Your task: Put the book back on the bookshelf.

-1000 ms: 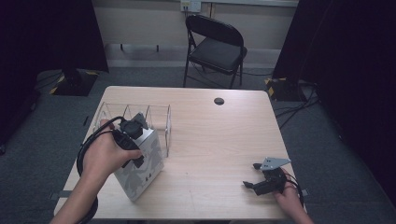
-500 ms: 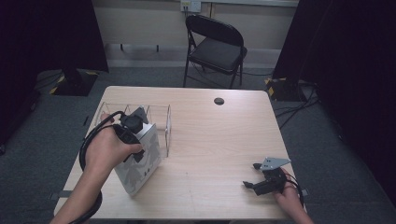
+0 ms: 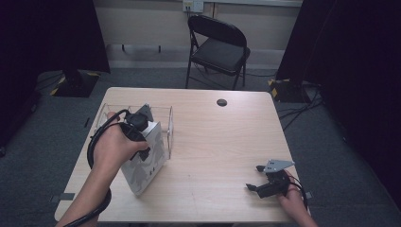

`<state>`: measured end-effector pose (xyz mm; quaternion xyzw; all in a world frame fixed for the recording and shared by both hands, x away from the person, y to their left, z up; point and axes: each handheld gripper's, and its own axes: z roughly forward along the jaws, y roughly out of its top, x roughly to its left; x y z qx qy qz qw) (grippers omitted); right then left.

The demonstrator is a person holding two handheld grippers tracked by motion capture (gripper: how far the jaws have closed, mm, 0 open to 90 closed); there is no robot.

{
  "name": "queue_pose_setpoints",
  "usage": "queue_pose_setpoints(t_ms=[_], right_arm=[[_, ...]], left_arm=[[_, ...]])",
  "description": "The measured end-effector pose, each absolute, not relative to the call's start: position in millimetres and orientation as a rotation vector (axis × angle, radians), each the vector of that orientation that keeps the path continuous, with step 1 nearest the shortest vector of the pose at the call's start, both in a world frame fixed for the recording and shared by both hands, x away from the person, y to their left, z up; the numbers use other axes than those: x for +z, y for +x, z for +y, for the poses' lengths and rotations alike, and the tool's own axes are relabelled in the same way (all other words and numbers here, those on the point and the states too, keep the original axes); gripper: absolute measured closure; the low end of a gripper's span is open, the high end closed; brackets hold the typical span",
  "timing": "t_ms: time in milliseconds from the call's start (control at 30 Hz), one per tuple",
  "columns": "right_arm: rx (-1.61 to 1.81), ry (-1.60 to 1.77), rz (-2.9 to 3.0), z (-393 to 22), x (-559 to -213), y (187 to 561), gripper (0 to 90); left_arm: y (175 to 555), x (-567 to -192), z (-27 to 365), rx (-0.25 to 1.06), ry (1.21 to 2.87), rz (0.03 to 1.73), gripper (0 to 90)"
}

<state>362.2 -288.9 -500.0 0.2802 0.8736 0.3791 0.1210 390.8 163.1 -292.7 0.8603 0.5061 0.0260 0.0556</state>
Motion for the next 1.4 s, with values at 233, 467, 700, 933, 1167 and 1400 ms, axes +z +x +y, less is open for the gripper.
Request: queue_pose_setpoints(t_ms=[233,467,700,933,1167,1400], right_arm=[[1.105,0.818,2.551,-289.0,-499.8,361.9,12.2],[1.103,0.819,2.552,-289.1,-499.9,361.6,12.2],[1.103,0.82,2.552,-289.0,-499.9,361.4,12.2],[1.104,0.817,2.552,-289.1,-500.0,361.2,12.2],[1.104,0.815,2.553,-289.2,-499.9,361.1,12.2],[1.104,0.815,2.553,-289.2,-500.0,361.1,12.2]], left_arm=[[397.9,-293.4,160.9,0.064,2.607,1.552,52.8],[403.6,-295.3,159.2,0.066,2.587,1.576,52.8],[410.9,-295.6,158.6,0.045,2.601,1.542,52.8],[412.4,-297.6,151.8,0.038,2.521,1.657,52.8],[414.9,-297.9,152.6,0.047,2.509,1.676,52.9],[417.3,-295.7,153.4,0.05,2.5,1.694,52.8]])
